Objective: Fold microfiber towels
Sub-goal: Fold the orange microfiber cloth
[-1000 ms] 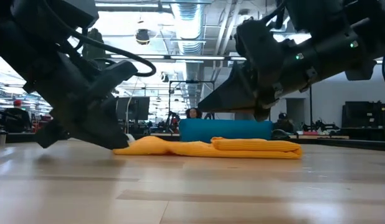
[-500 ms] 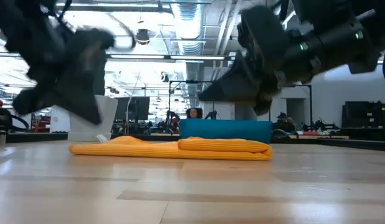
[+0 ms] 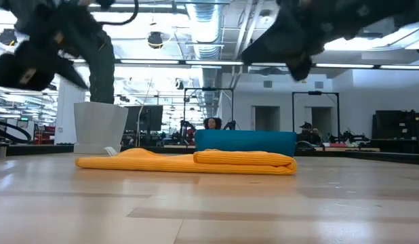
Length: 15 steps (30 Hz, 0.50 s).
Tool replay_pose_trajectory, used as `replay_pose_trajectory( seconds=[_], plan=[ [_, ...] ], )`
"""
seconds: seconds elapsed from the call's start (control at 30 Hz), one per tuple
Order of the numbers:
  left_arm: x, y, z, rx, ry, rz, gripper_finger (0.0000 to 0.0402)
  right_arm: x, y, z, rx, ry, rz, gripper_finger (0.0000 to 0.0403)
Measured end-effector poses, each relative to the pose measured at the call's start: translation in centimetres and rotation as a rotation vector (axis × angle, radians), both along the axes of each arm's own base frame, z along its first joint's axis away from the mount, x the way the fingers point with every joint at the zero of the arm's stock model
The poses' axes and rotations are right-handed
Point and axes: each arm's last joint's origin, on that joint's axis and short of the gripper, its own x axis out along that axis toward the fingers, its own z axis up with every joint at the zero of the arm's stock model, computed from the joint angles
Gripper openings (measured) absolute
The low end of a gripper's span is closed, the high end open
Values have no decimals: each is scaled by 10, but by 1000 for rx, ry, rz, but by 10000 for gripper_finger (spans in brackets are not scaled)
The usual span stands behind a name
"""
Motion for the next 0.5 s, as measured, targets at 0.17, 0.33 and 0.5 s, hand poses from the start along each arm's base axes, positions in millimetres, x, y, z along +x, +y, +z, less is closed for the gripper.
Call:
replay_pose_trajectory(
  seconds=[0.17, 0.33, 0.5],
  plan=[
    [6, -1, 14, -34, -151, 42, 111, -22, -14, 28, -20, 46, -17, 29],
    [9, 2, 13, -18, -158, 60, 114, -44, -24, 46, 23, 78, -50, 50],
    [3, 4, 7, 12, -64, 7, 146, -57, -32, 49, 16, 147, -95, 82]
  ],
)
